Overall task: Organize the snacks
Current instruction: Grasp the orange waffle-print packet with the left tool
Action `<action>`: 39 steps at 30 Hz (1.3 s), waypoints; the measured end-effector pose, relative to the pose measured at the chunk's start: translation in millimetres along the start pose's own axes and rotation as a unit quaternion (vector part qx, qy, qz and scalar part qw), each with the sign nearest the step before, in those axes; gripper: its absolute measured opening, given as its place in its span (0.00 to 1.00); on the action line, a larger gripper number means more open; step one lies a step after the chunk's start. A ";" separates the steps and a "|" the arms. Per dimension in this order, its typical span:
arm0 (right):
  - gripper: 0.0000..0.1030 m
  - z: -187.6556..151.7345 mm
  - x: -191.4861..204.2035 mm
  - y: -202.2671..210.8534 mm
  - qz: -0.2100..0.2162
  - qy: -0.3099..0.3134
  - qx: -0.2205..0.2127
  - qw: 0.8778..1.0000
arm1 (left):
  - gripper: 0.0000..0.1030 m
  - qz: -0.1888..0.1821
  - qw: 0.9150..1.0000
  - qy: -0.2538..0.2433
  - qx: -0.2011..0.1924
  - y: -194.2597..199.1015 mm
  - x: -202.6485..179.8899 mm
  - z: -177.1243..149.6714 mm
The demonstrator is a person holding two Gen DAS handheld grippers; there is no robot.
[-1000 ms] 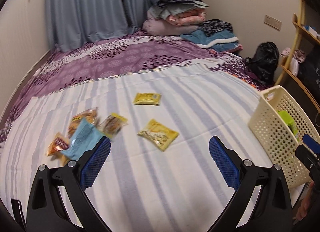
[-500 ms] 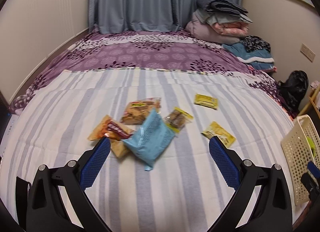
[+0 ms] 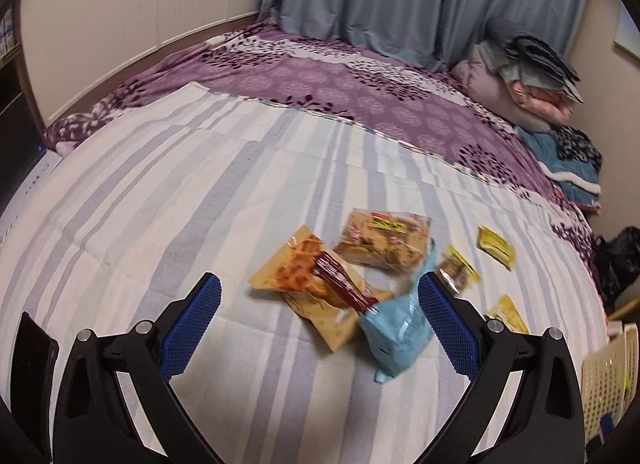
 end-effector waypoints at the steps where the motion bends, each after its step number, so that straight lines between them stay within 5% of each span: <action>1: 0.94 -0.5 1.0 -1.3 0.000 0.001 0.002 1.000 | 0.97 0.003 1.000 0.006 0.003 -4.8 0.7 2.1; 10: 0.94 -7.1 -1.7 -10.9 -0.003 0.000 0.016 1.000 | 0.97 -0.018 0.995 0.068 0.065 -53.5 -2.4 5.0; 16: 0.94 -8.6 0.9 -15.1 -0.003 0.000 0.020 1.000 | 0.97 0.019 0.994 0.069 0.088 -80.8 -2.6 1.8; 26: 0.94 -12.6 22.6 -22.8 0.011 0.021 0.033 0.999 | 0.97 0.051 0.994 0.039 0.093 -95.6 4.7 -1.4; 36: 0.94 -11.5 47.9 -27.0 0.017 0.043 0.039 0.998 | 0.97 0.021 0.995 0.034 0.086 -94.8 20.4 -17.7; 39: 0.94 -11.5 56.0 -28.3 0.020 0.051 0.041 0.998 | 0.87 0.014 0.997 0.030 0.075 -86.8 25.3 -22.5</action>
Point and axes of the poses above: each gripper's, at about its wrist camera, not at the fingertips, and y roughly against the way its jaws point, x to its left, z to its top, the point moved 4 cm from there along -y, roughly the way its jaws point, and after that the axes turned 2 degrees about z, right-handed, at the moved point
